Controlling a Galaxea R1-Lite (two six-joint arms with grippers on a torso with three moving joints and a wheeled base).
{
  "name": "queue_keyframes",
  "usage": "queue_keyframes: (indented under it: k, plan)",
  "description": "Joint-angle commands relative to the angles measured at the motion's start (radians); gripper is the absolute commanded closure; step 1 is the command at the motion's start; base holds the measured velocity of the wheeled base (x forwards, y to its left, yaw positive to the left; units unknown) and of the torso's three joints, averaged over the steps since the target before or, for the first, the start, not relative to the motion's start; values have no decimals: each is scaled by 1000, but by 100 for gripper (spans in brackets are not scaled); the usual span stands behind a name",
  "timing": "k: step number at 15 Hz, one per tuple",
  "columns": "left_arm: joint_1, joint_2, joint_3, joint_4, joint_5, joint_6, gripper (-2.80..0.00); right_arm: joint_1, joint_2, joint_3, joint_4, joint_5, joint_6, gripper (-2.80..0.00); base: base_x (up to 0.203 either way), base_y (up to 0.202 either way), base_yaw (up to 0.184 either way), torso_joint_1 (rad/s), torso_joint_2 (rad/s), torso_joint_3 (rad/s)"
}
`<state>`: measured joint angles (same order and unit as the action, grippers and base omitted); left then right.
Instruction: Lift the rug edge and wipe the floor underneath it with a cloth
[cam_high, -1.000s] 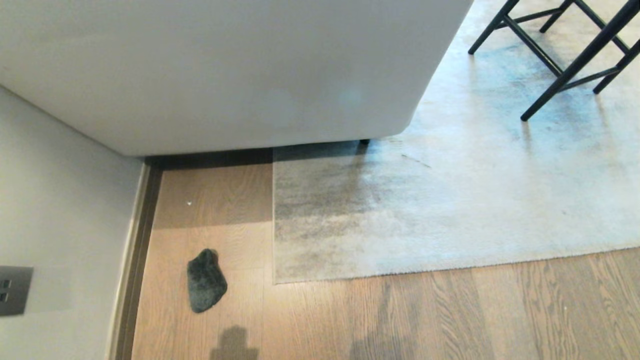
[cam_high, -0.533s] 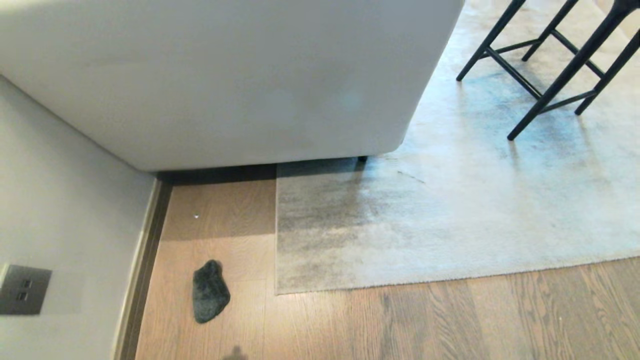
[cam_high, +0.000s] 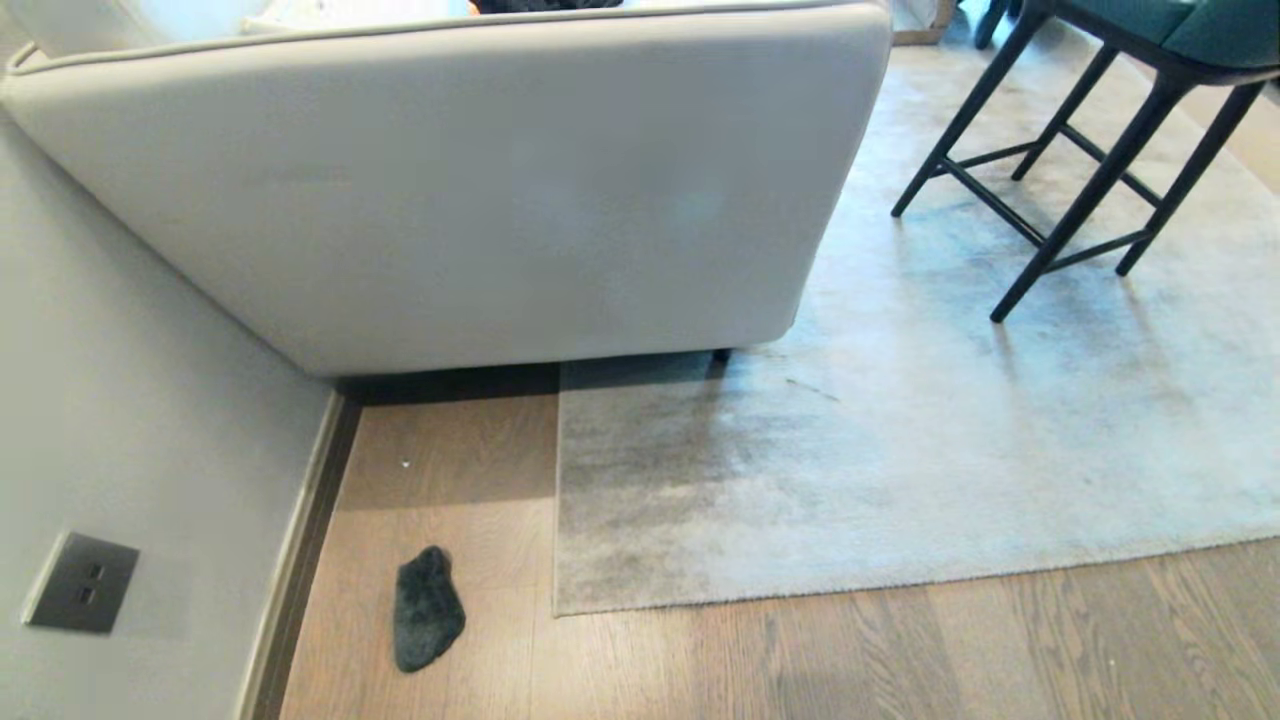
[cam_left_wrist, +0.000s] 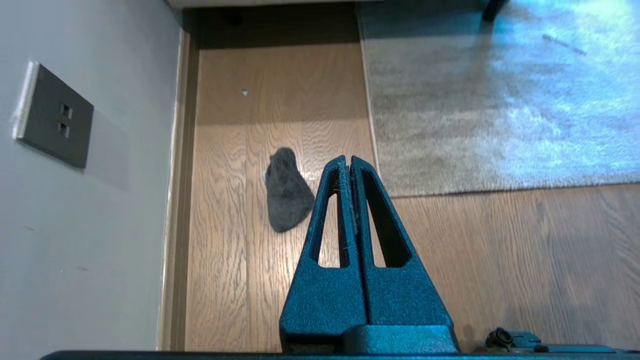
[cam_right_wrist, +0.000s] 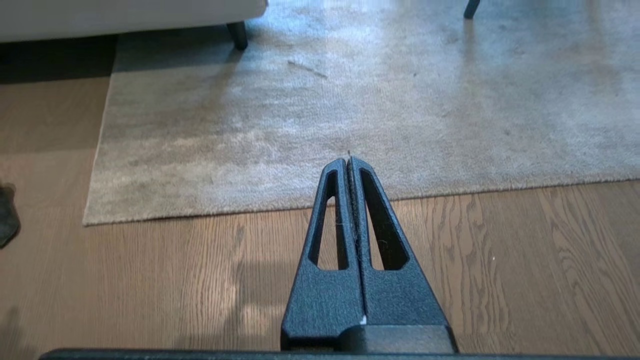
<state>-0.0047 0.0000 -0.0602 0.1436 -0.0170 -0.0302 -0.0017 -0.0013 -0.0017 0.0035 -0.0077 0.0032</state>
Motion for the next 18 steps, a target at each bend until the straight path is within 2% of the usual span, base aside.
queue_keyframes:
  k: [1,10,18]
  plan:
    - [0,0,0,1,0,0,0,0,1,0,0,0,0,0,0,0,0,0,0,201]
    - [0,0,0,1,0,1,0,0,1,0,0,0,0,0,0,0,0,4,2,200]
    - [0,0,0,1,0,0,0,0,1,0,0,0,0,0,0,0,0,0,0,12]
